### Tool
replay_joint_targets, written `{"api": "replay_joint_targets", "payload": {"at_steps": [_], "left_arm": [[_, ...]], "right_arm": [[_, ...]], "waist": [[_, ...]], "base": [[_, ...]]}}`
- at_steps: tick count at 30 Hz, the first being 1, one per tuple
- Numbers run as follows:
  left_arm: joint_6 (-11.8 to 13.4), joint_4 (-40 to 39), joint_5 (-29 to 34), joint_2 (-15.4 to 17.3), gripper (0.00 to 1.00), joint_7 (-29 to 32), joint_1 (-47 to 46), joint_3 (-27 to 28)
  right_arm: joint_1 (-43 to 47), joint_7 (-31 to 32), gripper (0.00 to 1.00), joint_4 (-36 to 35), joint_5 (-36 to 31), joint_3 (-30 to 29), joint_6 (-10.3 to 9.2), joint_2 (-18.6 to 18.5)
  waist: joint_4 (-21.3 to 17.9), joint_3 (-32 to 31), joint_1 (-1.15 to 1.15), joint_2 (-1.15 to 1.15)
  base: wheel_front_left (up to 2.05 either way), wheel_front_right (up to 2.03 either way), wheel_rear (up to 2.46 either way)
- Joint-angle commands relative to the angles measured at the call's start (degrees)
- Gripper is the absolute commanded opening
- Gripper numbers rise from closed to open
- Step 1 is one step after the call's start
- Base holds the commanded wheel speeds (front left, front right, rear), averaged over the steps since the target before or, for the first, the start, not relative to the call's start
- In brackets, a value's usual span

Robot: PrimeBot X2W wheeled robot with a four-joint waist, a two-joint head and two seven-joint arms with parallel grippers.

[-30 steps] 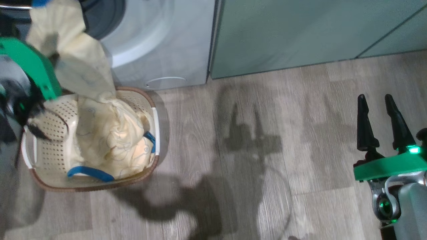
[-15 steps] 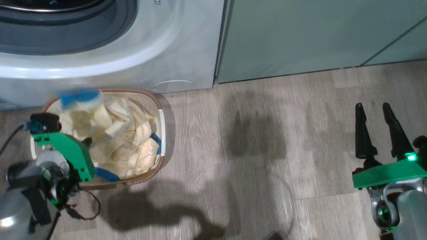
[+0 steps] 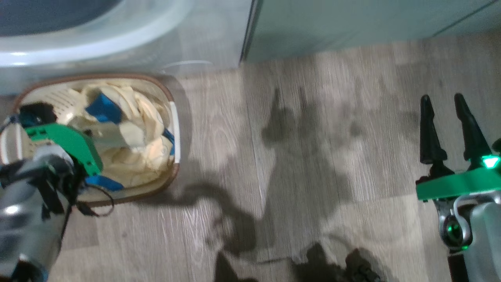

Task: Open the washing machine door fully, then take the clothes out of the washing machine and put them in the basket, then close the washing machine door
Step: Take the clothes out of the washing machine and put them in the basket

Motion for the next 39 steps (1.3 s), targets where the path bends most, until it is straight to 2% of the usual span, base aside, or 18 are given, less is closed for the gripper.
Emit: {"api": "replay_joint_targets", "payload": {"at_steps": [1,10,19,23,24,25,26,39], "left_arm": [[-0.3,0.7,0.5,2.4,0.00,-0.7,-1.2,1.4],[-3.1,13.5,1.5,1.8,0.00,-2.6,-10.0,-0.1],[-3.0,17.2,1.6,1.6,0.00,-2.7,-11.6,-0.8],[-4.6,17.5,0.7,0.5,0.00,-3.1,-10.9,-0.7],[-4.9,17.5,0.7,0.5,0.15,-3.7,-10.7,-0.8],[-5.1,17.6,0.8,0.6,0.44,-4.7,-10.6,-1.0],[-5.3,17.6,0.9,0.7,1.00,-5.8,-10.5,-1.1],[-6.7,15.9,-0.9,-0.5,1.00,-16.7,-5.2,-2.0]], "right_arm": [[-0.7,-0.5,1.00,-1.9,-0.6,1.2,0.25,-0.3],[-2.7,-0.5,1.00,-3.0,-0.9,0.9,0.25,-0.2],[-4.1,-0.5,1.00,-3.3,-1.2,0.5,0.25,-0.2],[-4.4,-0.5,1.00,-3.2,-1.2,0.1,0.25,-0.2],[-4.5,-0.5,1.00,-3.2,-1.2,-0.2,0.25,-0.2],[-4.6,-0.5,1.00,-3.2,-1.2,-0.3,0.25,-0.2],[-4.6,-0.5,1.00,-3.1,-1.2,-0.4,0.25,-0.3],[-0.8,-0.5,1.00,-0.4,-0.7,1.2,0.25,-0.5]], "waist": [[-0.9,2.4,-0.01,0.00],[-2.3,9.1,-0.01,0.00],[-2.2,11.2,-0.01,0.00],[-1.6,10.0,-0.01,0.00],[-1.5,9.5,-0.01,0.00],[-1.4,9.0,-0.01,0.00],[-1.3,8.4,-0.01,0.00],[0.3,-4.7,-0.01,0.00]], "base": [[0.00,0.00,0.00],[0.00,0.00,0.00],[0.00,0.00,0.00],[0.00,0.00,0.00],[0.00,0.00,0.00],[0.00,0.00,0.00],[0.00,0.00,0.00],[0.00,0.00,0.00]]}}
